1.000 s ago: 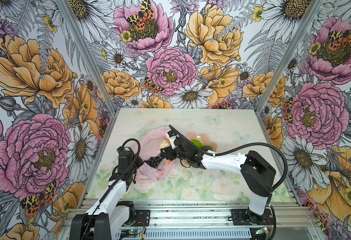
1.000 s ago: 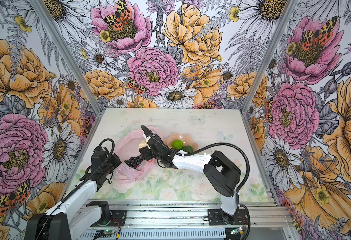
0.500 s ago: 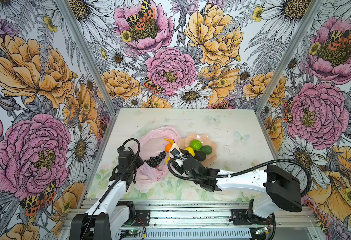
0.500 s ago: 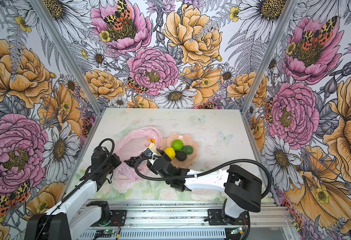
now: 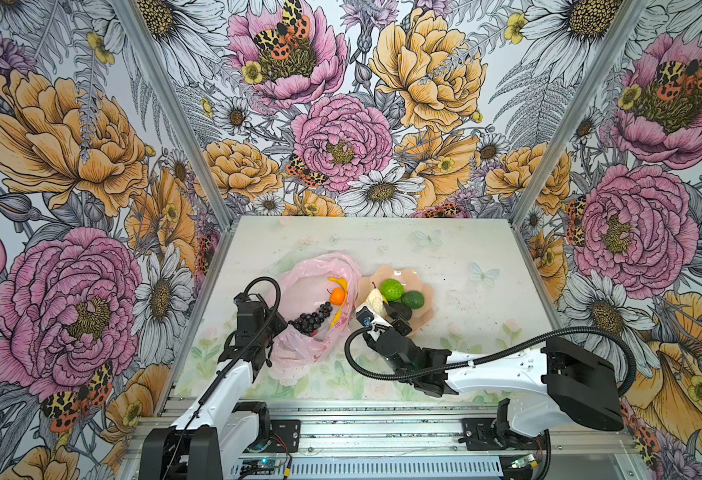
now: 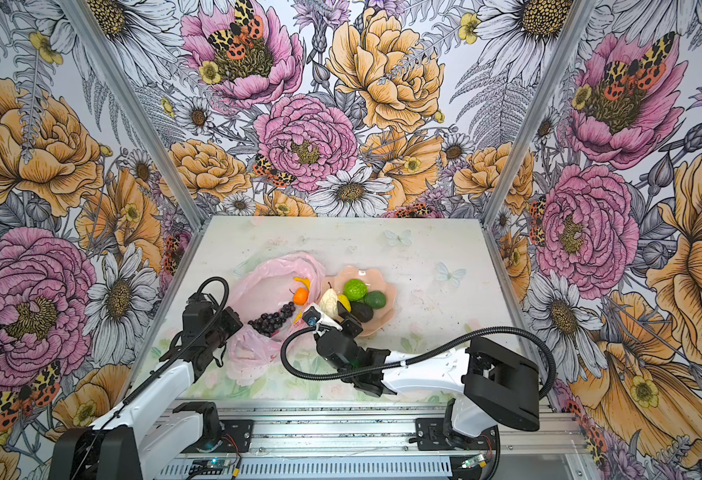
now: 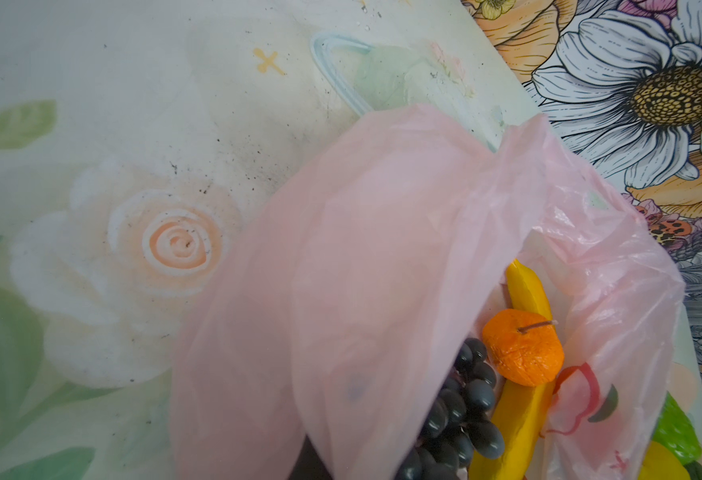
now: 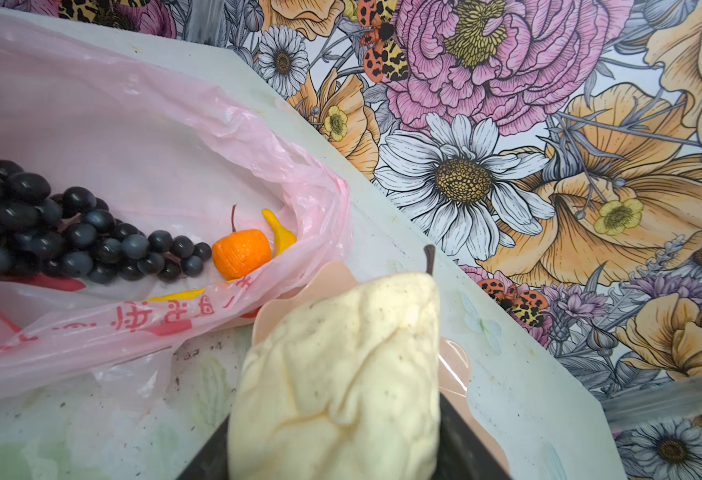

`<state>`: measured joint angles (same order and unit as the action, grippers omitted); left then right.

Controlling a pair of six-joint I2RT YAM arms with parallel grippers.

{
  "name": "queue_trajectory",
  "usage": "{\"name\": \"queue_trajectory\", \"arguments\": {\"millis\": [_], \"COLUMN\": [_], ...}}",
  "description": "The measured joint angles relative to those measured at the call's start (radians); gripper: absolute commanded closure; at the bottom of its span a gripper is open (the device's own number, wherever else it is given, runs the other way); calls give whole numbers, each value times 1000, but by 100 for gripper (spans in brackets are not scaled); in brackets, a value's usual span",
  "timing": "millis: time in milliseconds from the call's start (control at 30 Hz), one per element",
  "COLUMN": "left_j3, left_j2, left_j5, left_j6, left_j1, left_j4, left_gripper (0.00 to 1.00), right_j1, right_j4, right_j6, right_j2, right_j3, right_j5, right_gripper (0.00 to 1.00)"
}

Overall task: Take the fake fruits out of the plastic bag
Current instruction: 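Lower the cream pear into the bowl beside the dark brown fruit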

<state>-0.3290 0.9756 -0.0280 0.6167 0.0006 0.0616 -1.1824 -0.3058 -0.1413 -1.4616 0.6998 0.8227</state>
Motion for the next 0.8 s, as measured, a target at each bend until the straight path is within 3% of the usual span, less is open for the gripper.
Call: {"name": "queue_trajectory", "arguments": {"millis": [433,800], "left_j3": [0,0], "left_j2": [-16,-18], "left_j5": [0,0], "left_j6": [0,-7], "left_j1": [0,0], "left_j4": [0,0], "left_gripper": [100,100], "right_j1": [92,178], "right_j4": [142,201], "right_j6": [126,158], "right_j2": [53,-11], "right_j3": [-61,-61], "right_j5": [15,-92], "right_gripper": [40,37]}}
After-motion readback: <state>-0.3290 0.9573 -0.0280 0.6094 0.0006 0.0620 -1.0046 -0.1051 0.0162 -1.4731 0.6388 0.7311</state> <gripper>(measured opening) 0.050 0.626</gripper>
